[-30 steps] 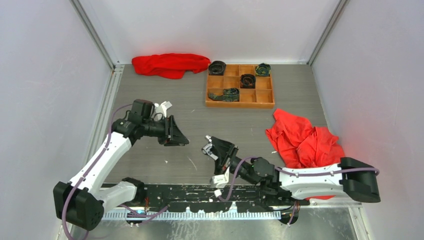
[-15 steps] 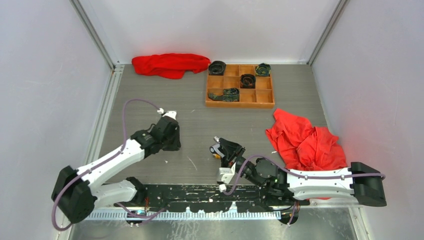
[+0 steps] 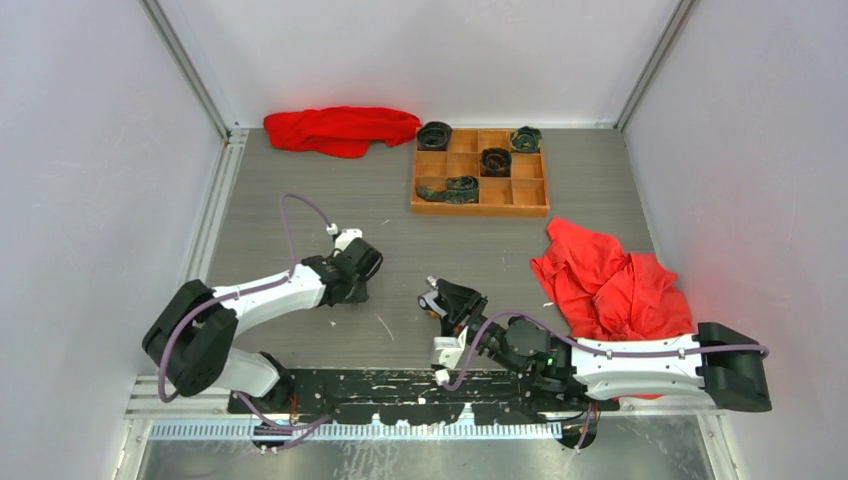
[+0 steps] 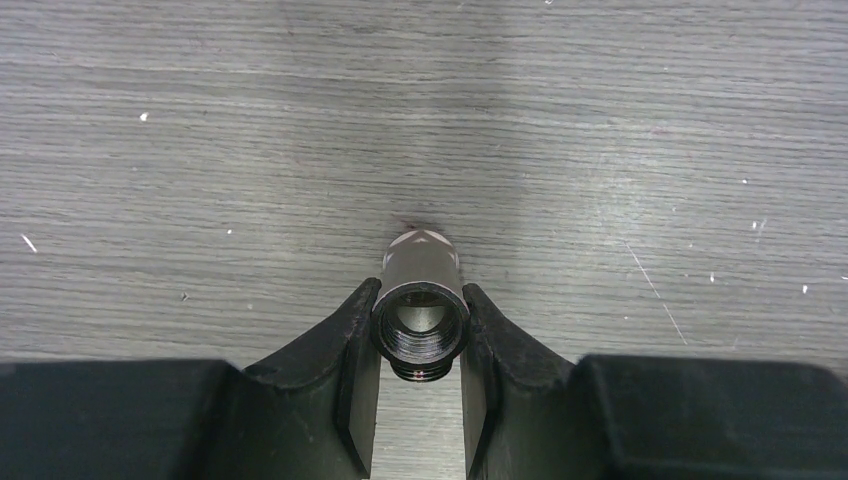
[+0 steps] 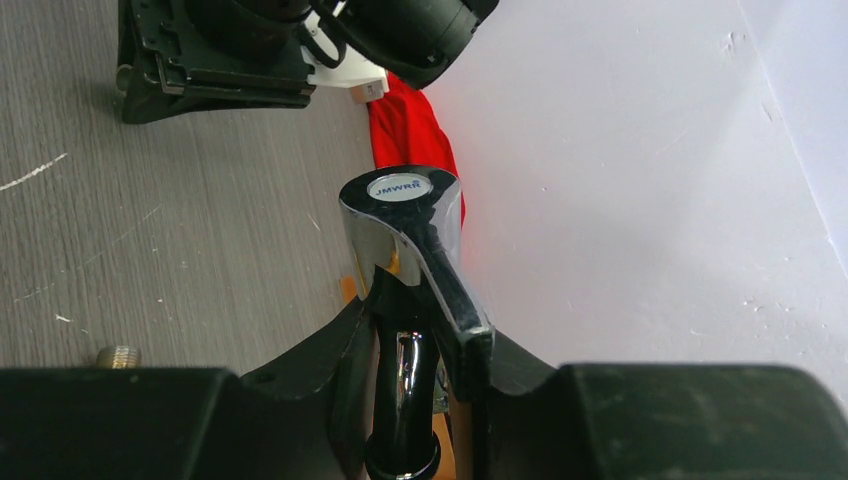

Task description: Install the water faucets

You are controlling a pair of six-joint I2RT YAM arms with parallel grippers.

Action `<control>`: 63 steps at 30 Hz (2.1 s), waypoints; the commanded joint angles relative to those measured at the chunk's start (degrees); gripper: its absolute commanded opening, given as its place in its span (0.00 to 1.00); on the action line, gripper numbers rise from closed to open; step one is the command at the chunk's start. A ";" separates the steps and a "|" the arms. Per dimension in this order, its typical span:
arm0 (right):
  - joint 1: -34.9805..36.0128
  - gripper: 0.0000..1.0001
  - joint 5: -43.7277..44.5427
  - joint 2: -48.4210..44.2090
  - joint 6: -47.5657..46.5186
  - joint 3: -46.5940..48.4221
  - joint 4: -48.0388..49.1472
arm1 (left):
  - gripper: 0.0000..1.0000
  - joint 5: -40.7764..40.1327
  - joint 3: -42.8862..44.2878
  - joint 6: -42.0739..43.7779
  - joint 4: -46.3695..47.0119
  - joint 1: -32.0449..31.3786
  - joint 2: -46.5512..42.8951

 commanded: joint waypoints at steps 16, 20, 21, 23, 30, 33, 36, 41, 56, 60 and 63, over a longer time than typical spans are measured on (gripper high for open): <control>-0.10 0.00 0.63 -2.78 0.06 1.63 1.78 | 0.55 0.67 2.34 -2.31 -2.72 -0.21 -0.02; -0.15 0.00 0.62 -3.01 0.06 1.73 1.47 | 0.58 2.63 2.42 0.77 -4.40 -0.18 -1.79; -0.09 0.00 0.57 -3.05 0.06 1.76 1.39 | 0.58 3.11 2.50 1.59 -4.82 -0.14 -2.29; -0.09 0.00 0.40 -3.03 0.14 1.85 1.28 | 0.56 3.69 2.23 2.41 -5.19 -0.05 -3.26; -0.10 0.00 -0.06 -2.51 0.14 2.30 1.39 | 0.50 7.38 2.47 3.38 -4.28 2.30 -2.35; -0.09 0.00 -0.14 -2.57 0.15 2.44 1.09 | 0.48 7.57 3.56 3.76 -4.16 2.68 -0.78; -0.11 0.00 -0.17 -2.73 0.06 2.59 0.85 | 0.46 7.65 4.58 3.79 -4.32 3.12 0.78; -0.08 0.00 -0.17 -2.69 0.06 2.49 0.77 | 0.40 8.35 5.76 3.63 -3.86 3.59 2.40; -0.10 0.00 -0.11 -2.48 0.14 2.36 0.70 | 0.33 8.23 5.23 2.67 -3.93 4.04 3.46; -0.12 0.00 -0.06 -2.78 0.19 2.43 0.42 | 0.08 8.25 5.23 2.73 -3.90 4.16 3.48; -0.09 0.00 -0.76 -3.25 0.57 2.71 -0.74 | 0.00 7.88 5.38 3.01 -4.46 4.21 2.44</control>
